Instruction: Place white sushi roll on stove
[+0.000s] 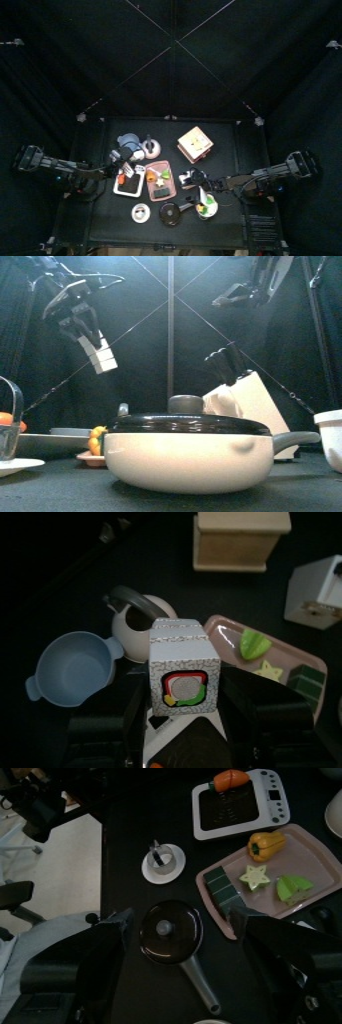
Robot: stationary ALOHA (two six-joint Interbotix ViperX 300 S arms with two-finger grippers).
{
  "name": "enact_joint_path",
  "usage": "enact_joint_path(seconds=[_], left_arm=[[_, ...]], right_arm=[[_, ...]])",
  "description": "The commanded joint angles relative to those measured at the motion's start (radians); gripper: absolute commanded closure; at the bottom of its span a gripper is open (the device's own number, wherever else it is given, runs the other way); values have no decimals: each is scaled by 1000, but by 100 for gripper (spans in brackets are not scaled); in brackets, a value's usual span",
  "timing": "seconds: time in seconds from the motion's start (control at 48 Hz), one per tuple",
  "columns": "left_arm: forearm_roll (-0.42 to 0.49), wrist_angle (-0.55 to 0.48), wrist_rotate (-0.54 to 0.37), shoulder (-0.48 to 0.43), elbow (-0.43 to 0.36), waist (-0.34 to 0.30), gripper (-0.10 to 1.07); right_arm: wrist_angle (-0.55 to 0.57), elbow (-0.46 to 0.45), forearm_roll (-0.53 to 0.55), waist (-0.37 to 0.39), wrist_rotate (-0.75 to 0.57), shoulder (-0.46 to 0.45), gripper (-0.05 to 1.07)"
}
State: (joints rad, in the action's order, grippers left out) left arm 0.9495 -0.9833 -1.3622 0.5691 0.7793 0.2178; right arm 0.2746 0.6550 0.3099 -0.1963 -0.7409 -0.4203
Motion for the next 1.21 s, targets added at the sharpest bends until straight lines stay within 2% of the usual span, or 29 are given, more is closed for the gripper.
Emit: enact_joint_path(seconds=[0.0, 0.104, 0.229, 0.417, 0.625, 0.729, 0.854, 1.0, 1.188], left_arm=[[130, -109, -172, -14, 11, 129, 39], [181, -204, -330, -60, 44, 245, 39], [155, -290, -456, -163, 55, 321, 39], [71, -385, -558, -362, 3, 365, 39], [-28, -443, -594, -543, -92, 390, 38], [-48, -476, -607, -595, -126, 402, 37], [-77, -479, -672, -635, -141, 407, 37], [-91, -480, -767, -650, -121, 411, 37], [-86, -462, -793, -637, -91, 416, 35]], right_arm=[[-9, -8, -2, 3, 0, -21, -2], [-9, -5, -2, 2, 0, -21, -2], [-18, 2, -2, 2, 0, -21, -2], [-40, 18, -2, 2, 0, -21, -2], [-41, 21, -2, 2, 0, -20, -2], [-43, 23, -2, 2, 0, -15, -2], [-52, 34, -2, 2, 0, -14, -2], [-64, 41, -2, 2, 0, -12, -2], [-66, 41, -2, 2, 0, -12, -2]])
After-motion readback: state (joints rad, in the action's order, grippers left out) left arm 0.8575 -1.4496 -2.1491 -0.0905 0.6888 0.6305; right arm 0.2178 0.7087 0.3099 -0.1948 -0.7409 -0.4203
